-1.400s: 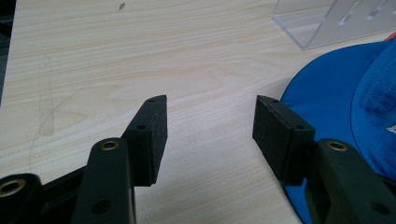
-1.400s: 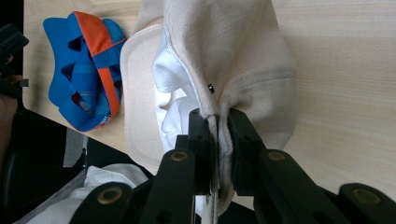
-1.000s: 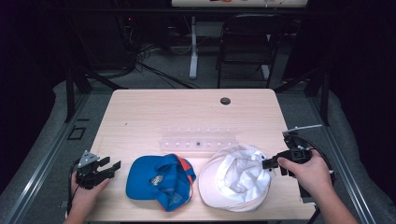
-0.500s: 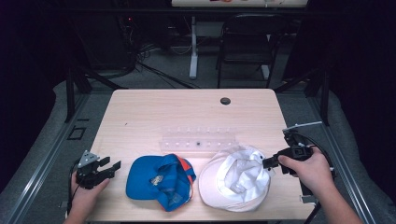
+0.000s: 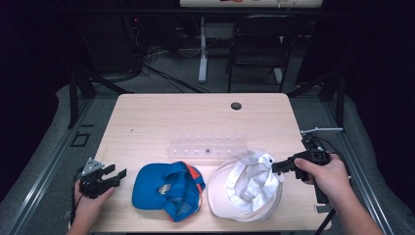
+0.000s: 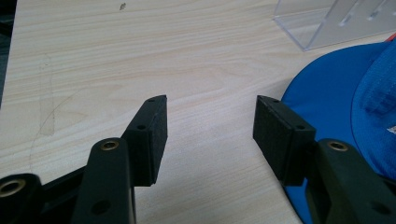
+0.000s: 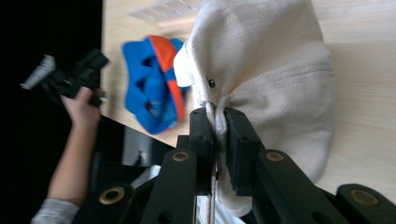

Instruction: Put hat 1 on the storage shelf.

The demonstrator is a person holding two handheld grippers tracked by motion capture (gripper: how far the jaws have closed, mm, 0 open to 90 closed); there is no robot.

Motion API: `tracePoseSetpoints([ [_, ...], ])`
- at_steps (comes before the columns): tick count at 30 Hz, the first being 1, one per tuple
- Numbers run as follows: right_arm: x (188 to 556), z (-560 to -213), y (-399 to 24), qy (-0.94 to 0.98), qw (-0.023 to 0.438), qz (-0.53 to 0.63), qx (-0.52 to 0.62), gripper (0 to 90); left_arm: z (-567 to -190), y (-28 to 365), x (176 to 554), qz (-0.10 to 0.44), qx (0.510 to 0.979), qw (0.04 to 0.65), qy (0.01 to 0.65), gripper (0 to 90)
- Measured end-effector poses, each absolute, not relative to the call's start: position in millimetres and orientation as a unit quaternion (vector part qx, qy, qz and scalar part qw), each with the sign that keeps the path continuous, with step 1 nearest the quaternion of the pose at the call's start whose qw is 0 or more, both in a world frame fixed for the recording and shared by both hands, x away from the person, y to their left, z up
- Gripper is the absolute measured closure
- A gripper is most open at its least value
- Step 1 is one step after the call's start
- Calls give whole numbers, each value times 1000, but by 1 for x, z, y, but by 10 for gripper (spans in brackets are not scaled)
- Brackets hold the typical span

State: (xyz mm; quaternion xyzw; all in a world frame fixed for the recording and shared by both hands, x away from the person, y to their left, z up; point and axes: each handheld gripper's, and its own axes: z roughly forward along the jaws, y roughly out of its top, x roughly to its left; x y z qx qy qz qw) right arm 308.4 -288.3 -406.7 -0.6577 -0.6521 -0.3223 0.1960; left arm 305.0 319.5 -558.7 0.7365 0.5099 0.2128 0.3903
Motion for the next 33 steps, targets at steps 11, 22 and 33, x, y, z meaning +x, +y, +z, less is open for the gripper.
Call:
tracePoseSetpoints([
  [11,308,-387,-283,-626,223,-388,-639,822,-558,320,305,213,736,391,509,455],
  [22,309,-362,-289,-599,216,-431,-639,822,-559,319,305,214,737,391,509,455],
  [33,315,-351,-302,-554,223,-477,-645,821,-559,319,305,213,738,389,508,454],
])
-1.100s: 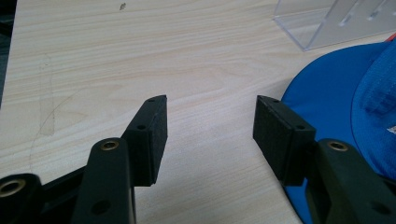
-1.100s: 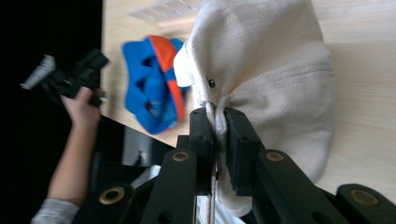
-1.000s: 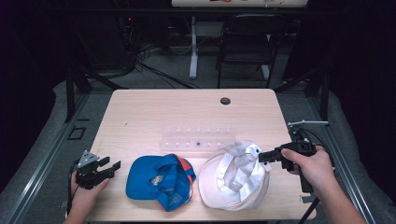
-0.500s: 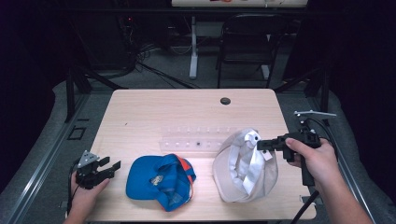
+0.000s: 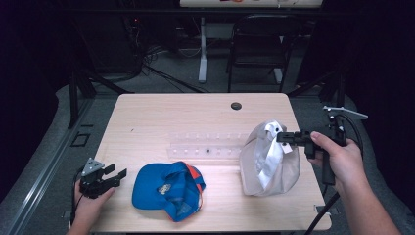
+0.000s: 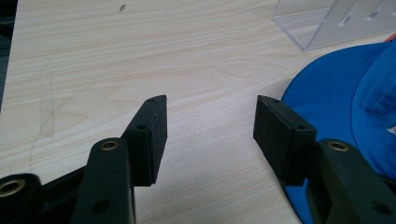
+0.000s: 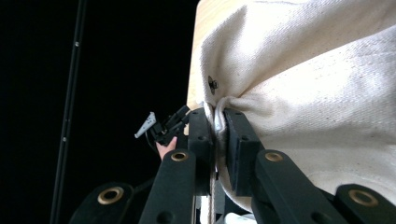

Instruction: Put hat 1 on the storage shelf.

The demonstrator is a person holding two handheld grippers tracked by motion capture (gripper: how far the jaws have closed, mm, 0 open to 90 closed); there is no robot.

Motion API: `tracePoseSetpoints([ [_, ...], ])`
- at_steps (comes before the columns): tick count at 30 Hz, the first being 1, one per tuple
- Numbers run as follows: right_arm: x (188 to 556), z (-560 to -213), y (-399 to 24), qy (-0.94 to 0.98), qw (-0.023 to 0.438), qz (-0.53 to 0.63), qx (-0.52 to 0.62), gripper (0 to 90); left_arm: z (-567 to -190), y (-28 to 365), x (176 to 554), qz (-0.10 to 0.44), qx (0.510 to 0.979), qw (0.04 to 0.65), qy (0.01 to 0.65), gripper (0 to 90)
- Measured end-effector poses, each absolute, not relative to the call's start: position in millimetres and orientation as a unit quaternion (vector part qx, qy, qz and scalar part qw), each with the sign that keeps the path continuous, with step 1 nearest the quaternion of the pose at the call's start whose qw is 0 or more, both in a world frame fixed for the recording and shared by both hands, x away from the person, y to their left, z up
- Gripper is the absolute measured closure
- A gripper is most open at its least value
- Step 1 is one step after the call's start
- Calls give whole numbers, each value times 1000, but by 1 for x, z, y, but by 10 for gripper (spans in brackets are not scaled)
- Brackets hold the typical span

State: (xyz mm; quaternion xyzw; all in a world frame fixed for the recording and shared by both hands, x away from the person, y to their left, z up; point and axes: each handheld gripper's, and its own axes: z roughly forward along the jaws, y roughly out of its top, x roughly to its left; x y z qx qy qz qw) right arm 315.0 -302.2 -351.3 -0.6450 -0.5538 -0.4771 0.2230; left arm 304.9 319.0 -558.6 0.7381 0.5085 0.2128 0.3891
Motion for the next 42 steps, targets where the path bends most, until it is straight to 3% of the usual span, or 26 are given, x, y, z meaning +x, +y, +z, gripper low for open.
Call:
tracePoseSetpoints([
  [21,351,-303,-256,-560,217,-503,-621,820,-557,318,304,213,741,389,503,454],
  [42,399,-294,-204,-548,225,-521,-614,821,-541,302,295,225,741,417,475,492],
])
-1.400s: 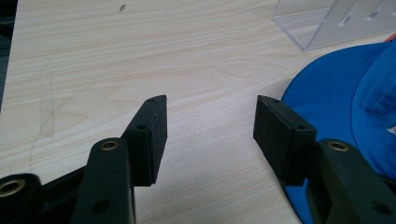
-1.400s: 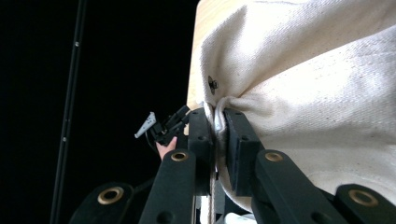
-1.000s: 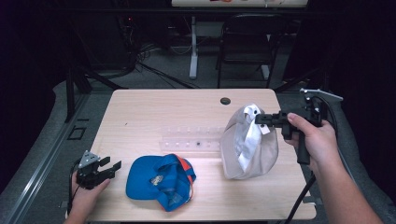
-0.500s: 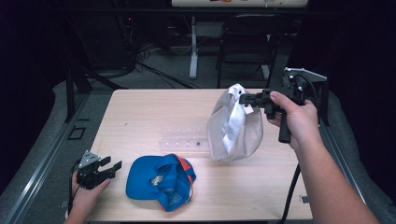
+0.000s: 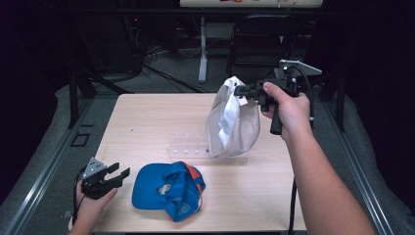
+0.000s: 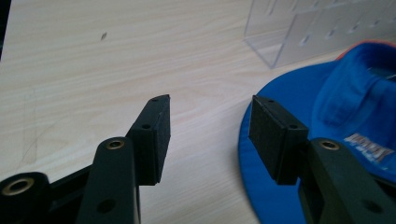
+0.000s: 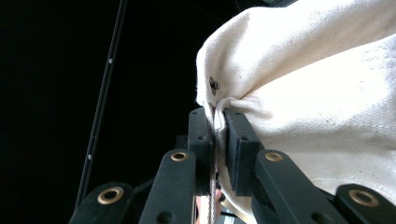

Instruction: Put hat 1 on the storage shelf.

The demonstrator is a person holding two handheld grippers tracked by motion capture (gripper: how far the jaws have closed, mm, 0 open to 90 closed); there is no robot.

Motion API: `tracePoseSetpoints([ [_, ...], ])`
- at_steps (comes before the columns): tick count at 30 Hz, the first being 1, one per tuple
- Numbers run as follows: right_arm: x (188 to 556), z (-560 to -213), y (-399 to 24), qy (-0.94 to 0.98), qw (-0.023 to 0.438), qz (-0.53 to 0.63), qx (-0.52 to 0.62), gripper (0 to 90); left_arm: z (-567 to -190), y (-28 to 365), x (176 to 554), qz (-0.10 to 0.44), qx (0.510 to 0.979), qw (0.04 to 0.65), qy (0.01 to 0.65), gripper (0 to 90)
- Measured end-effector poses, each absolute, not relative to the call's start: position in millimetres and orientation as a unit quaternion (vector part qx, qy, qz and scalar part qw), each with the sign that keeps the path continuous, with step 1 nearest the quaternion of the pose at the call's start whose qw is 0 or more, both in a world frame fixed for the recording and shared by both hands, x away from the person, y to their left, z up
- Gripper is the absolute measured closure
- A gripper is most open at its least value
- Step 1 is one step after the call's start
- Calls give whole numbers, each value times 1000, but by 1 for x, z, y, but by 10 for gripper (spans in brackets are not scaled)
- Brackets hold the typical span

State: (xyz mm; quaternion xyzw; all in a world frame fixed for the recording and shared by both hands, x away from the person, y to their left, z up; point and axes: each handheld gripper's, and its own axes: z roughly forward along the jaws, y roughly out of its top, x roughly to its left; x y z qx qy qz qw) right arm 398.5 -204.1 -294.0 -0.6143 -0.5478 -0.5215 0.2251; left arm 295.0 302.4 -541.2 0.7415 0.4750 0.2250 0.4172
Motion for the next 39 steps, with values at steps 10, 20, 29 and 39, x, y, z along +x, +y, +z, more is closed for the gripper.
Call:
tracePoseSetpoints([
  [10,418,-295,-180,-541,226,-521,-621,821,-504,265,295,246,766,437,402,476],
  [20,429,-302,-158,-540,225,-516,-626,820,-484,239,310,249,763,451,390,466],
  [29,435,-309,-142,-538,230,-510,-630,820,-479,204,316,239,779,457,356,470],
  [39,440,-319,-127,-539,227,-503,-636,820,-481,180,320,232,789,454,343,454],
])
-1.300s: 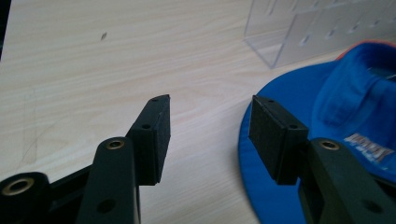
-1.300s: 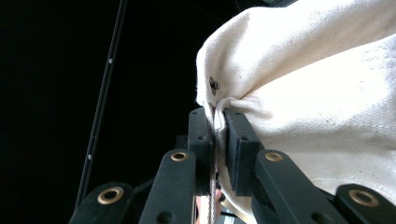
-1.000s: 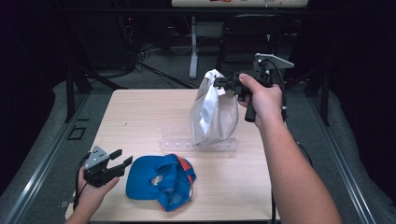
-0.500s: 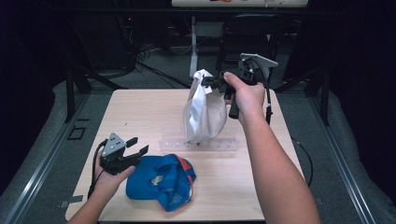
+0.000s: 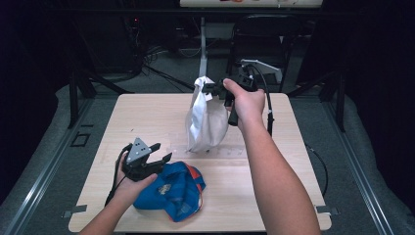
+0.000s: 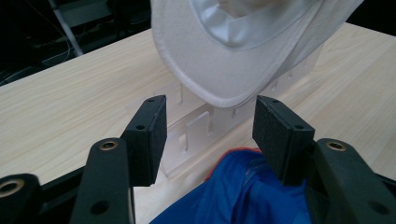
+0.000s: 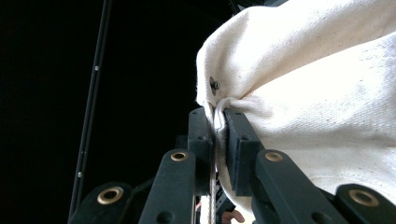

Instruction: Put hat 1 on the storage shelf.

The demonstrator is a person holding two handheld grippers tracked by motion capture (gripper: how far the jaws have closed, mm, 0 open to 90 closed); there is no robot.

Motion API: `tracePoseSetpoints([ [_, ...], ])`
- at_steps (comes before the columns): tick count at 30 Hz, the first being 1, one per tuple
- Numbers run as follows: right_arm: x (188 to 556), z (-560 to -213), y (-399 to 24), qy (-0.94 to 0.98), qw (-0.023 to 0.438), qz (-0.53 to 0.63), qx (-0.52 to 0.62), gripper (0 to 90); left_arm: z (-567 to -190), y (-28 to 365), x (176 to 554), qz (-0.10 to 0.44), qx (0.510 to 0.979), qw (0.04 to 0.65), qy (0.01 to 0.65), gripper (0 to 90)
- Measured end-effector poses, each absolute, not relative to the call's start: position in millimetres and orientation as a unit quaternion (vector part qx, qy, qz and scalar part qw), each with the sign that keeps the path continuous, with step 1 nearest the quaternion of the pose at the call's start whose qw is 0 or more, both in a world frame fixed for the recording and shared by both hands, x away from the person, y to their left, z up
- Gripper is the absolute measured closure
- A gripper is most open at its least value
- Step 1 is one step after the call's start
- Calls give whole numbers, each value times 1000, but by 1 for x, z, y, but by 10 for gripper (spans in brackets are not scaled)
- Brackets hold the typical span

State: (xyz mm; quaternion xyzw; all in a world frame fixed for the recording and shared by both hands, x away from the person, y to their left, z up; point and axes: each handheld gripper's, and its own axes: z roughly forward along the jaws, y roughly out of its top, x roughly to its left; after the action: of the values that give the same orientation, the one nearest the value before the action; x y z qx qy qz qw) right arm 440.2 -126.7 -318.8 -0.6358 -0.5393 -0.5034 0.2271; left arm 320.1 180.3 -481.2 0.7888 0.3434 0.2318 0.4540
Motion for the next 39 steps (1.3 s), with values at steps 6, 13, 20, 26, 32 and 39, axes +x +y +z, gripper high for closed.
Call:
tracePoseSetpoints([
  [6,442,-322,-124,-536,224,-502,-641,820,-483,163,322,227,798,450,331,449],
  [13,442,-322,-121,-538,223,-504,-638,819,-484,137,327,224,808,445,316,450],
  [20,441,-323,-120,-540,222,-504,-636,819,-491,118,335,230,815,426,320,495],
  [26,440,-322,-118,-540,224,-502,-637,819,-494,112,341,246,823,402,316,691],
  [32,439,-321,-116,-544,225,-504,-632,819,-493,119,342,249,826,403,306,813],
  [39,437,-319,-119,-544,222,-507,-630,820,-490,134,346,225,821,434,295,835],
])
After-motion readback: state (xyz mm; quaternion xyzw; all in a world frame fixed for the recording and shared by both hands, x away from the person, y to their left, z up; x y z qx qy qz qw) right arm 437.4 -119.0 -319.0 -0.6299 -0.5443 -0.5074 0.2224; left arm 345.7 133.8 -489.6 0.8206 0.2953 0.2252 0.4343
